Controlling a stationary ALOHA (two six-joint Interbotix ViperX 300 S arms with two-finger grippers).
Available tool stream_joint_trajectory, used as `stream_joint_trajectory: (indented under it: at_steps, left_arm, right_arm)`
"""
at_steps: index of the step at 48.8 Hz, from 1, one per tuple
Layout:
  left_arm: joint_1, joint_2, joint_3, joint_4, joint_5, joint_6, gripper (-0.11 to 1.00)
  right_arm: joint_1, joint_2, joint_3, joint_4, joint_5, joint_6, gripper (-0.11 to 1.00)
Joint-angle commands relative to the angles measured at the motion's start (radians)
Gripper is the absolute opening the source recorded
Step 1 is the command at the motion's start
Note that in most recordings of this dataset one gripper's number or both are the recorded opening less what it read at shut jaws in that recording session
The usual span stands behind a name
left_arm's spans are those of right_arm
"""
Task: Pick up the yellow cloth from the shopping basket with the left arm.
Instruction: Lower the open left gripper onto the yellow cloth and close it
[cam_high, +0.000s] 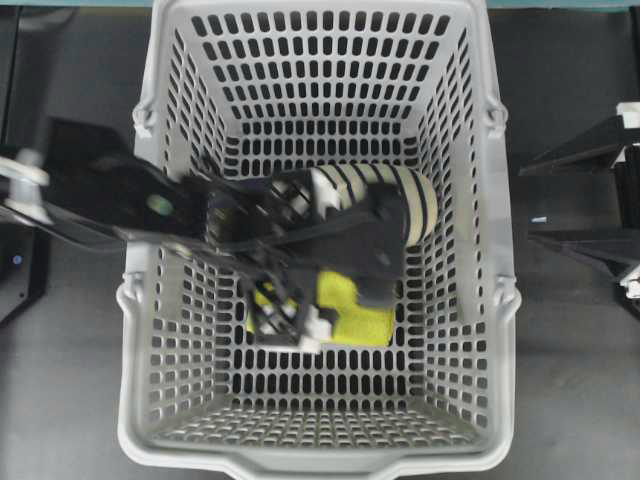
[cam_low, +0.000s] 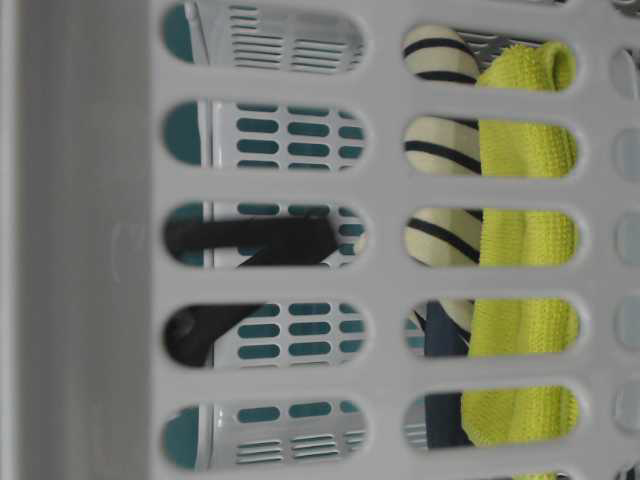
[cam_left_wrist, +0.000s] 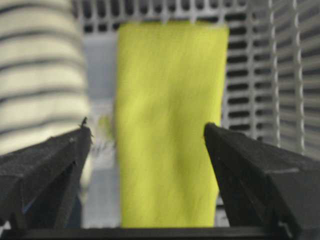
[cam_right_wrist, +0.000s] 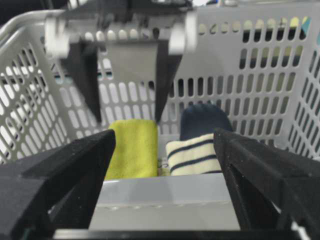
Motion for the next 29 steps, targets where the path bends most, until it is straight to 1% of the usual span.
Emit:
stream_joint_trajectory:
  at_steps: [1,22,29]
  left_arm:
    - [-0.005,0.038,-0.028,0.003,0.005,-0.002,0.87]
    - [-0.008,0.126,0.028,0.003,0.037,0.006,0.87]
    - [-0.009,0.141,0.049,0.003,0.025,0.003,0.84]
  right_arm:
    - [-0.003,-0.002,-0.025,0.005,-0.011,0.0,0.76]
    - [-0.02,-0.014,-0.015,0.005,-0.011,0.0,0.76]
    - [-0.025,-0.025,-0.009,0.005,-0.011,0.0,0.76]
